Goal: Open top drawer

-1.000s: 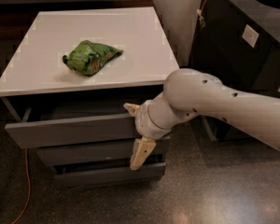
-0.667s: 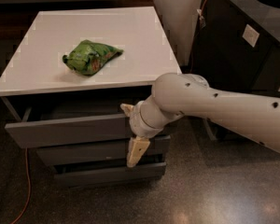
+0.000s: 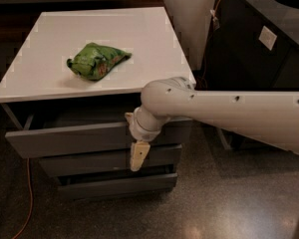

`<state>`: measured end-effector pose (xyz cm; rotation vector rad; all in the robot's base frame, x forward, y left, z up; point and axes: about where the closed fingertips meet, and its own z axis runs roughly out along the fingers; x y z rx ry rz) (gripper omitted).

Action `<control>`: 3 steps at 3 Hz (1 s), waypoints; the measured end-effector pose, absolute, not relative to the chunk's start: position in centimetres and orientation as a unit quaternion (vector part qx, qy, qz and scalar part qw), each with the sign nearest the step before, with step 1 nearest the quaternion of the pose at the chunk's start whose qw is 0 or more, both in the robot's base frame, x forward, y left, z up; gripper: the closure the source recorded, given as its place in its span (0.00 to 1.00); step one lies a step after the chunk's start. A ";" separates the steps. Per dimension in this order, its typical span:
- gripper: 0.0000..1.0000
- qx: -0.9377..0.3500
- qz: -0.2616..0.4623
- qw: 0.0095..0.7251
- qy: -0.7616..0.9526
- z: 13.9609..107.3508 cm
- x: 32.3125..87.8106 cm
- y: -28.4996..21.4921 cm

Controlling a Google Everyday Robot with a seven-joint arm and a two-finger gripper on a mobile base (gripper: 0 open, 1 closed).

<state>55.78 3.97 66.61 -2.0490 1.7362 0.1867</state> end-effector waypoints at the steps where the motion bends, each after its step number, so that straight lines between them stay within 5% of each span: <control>1: 0.00 -0.740 0.065 0.211 0.636 65.2 57.1 4.2; 3: 0.35 -0.738 0.068 0.208 0.638 65.8 56.8 3.5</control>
Offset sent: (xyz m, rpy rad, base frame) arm 0.0238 -0.0068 -0.0155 -0.0357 0.0269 -0.0326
